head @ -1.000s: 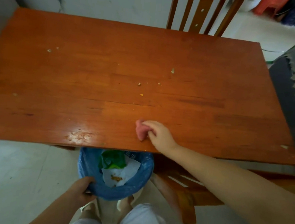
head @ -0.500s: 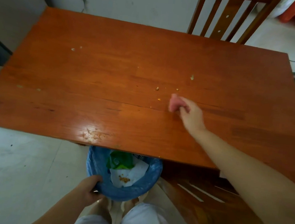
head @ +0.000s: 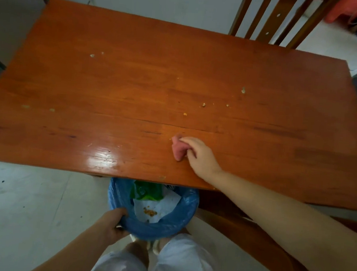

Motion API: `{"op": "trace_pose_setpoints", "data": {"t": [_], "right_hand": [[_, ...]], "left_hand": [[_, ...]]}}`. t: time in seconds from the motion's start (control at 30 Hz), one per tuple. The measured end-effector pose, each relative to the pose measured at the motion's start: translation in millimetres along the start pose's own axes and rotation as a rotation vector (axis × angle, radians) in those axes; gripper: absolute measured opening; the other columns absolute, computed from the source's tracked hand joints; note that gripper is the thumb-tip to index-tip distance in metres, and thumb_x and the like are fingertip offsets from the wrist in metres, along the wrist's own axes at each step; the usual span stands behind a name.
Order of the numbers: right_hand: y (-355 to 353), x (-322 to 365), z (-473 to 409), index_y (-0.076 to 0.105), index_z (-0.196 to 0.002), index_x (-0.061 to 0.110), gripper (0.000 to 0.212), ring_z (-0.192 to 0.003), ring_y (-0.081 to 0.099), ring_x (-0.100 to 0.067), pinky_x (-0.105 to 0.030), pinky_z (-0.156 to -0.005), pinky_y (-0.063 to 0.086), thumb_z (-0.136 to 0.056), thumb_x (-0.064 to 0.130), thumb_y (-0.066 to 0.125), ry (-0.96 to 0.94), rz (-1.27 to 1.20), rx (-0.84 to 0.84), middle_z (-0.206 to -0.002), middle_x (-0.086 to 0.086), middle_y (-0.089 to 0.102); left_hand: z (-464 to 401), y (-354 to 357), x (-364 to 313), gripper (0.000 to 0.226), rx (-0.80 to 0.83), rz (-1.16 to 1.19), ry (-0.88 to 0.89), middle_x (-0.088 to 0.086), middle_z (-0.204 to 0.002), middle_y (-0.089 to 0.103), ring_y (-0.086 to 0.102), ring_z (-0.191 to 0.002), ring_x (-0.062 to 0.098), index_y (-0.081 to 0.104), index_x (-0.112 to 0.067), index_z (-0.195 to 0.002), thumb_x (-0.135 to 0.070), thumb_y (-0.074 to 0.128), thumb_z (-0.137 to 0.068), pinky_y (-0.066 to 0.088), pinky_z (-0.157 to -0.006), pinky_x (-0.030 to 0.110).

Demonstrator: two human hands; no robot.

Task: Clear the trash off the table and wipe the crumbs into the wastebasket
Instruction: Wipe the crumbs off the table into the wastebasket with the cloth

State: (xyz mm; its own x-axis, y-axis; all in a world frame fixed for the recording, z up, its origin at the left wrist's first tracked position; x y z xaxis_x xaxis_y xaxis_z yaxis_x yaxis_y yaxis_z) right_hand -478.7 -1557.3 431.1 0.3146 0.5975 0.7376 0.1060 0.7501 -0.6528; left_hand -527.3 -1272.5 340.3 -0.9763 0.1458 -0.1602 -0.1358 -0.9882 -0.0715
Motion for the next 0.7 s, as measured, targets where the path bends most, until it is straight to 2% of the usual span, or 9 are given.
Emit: {"op": "trace_pose_setpoints", "data": {"t": [0.07,0.17,0.3,0.4,0.47,0.53,0.6,0.63,0.7], "right_hand": [[16,11,9,0.055,-0.125,0.01,0.042,-0.123,0.045,-0.017,-0.025,-0.107,0.029,-0.087,-0.005,0.044,-0.014,-0.017,0.091,-0.133,-0.007,0.053],[10,12,6,0.056,-0.124,0.012,0.04,-0.11,0.053,-0.009,-0.021,-0.097,0.041,-0.089,-0.004,0.044,0.014,-0.114,0.164,-0.127,-0.003,0.056],[-88,-45,-37,0.059,-0.119,0.016,0.038,-0.084,0.06,-0.001,-0.012,-0.067,0.048,-0.091,-0.004,0.042,0.208,-0.355,-0.171,-0.11,0.001,0.063],[-171,-101,-67,0.069,-0.084,0.032,0.043,-0.072,0.057,-0.005,-0.021,-0.063,0.041,-0.081,-0.001,0.04,0.394,-0.314,-0.426,-0.09,0.009,0.067],[-198,-123,-83,0.066,-0.066,0.029,0.039,-0.062,0.051,-0.005,-0.021,-0.06,0.038,-0.073,0.004,0.037,0.46,-0.317,-0.486,-0.07,0.011,0.061],[-197,-135,-99,0.067,-0.069,0.027,0.034,-0.063,0.049,-0.01,-0.021,-0.058,0.037,-0.072,0.01,0.036,0.494,-0.249,-0.444,-0.067,0.009,0.058],[-177,-134,-113,0.069,-0.088,0.024,0.037,-0.079,0.059,-0.016,-0.025,-0.068,0.046,-0.073,0.016,0.037,0.464,-0.203,-0.401,-0.082,0.004,0.066],[-162,-130,-118,0.067,-0.101,0.024,0.04,-0.093,0.062,-0.02,-0.03,-0.08,0.049,-0.075,0.016,0.038,0.433,-0.199,-0.386,-0.098,0.0,0.068],[-129,-101,-122,0.058,-0.121,0.023,0.04,-0.114,0.055,-0.02,-0.034,-0.101,0.042,-0.087,0.01,0.041,0.32,-0.168,-0.307,-0.124,-0.005,0.06]], "left_hand": [[-1,1,-2,0.02,0.007,-0.013,-0.011,0.016,-0.082,0.053,0.052,-0.07,0.027,0.045,0.001,-0.105,0.008,0.042,-0.087,0.049,-0.032,0.029],[-3,6,-4,0.019,0.018,-0.008,-0.015,0.016,-0.083,0.053,0.053,-0.07,0.027,0.046,0.001,-0.104,0.008,0.043,-0.087,0.05,-0.032,0.029],[-1,15,-5,0.021,0.003,0.061,-0.019,0.016,-0.082,0.052,0.052,-0.071,0.027,0.044,0.001,-0.108,0.007,0.043,-0.089,0.049,-0.03,0.03],[4,22,-1,0.022,-0.009,0.132,-0.032,0.016,-0.081,0.053,0.051,-0.068,0.027,0.045,0.001,-0.109,0.009,0.042,-0.088,0.049,-0.029,0.031],[2,25,2,0.025,-0.043,0.157,-0.044,0.015,-0.08,0.052,0.05,-0.066,0.026,0.046,0.0,-0.11,0.009,0.042,-0.087,0.048,-0.029,0.03],[2,28,4,0.025,-0.07,0.177,-0.049,0.014,-0.079,0.051,0.05,-0.067,0.026,0.045,0.0,-0.109,0.01,0.042,-0.087,0.049,-0.029,0.03],[4,32,5,0.024,-0.092,0.187,-0.046,0.014,-0.082,0.052,0.051,-0.069,0.026,0.045,-0.001,-0.109,0.01,0.042,-0.088,0.049,-0.029,0.03],[6,34,5,0.024,-0.101,0.188,-0.044,0.013,-0.082,0.051,0.051,-0.069,0.026,0.044,-0.001,-0.11,0.009,0.041,-0.088,0.048,-0.028,0.03],[8,36,5,0.024,-0.112,0.2,-0.039,0.013,-0.082,0.051,0.05,-0.07,0.025,0.043,-0.002,-0.111,0.008,0.041,-0.089,0.048,-0.027,0.03]]}}
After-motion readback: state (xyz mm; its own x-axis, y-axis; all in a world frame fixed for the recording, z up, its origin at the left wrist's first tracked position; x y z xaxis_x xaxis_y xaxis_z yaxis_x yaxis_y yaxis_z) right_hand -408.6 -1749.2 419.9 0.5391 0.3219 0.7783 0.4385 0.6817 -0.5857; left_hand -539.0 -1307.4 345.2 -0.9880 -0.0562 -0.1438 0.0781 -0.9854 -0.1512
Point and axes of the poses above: each hand's wrist, its own z-axis away from the middle knuckle, its own y-axis out of the palm, x = y × z, the point moved 8 cm from there along -z, towards the middle knuckle
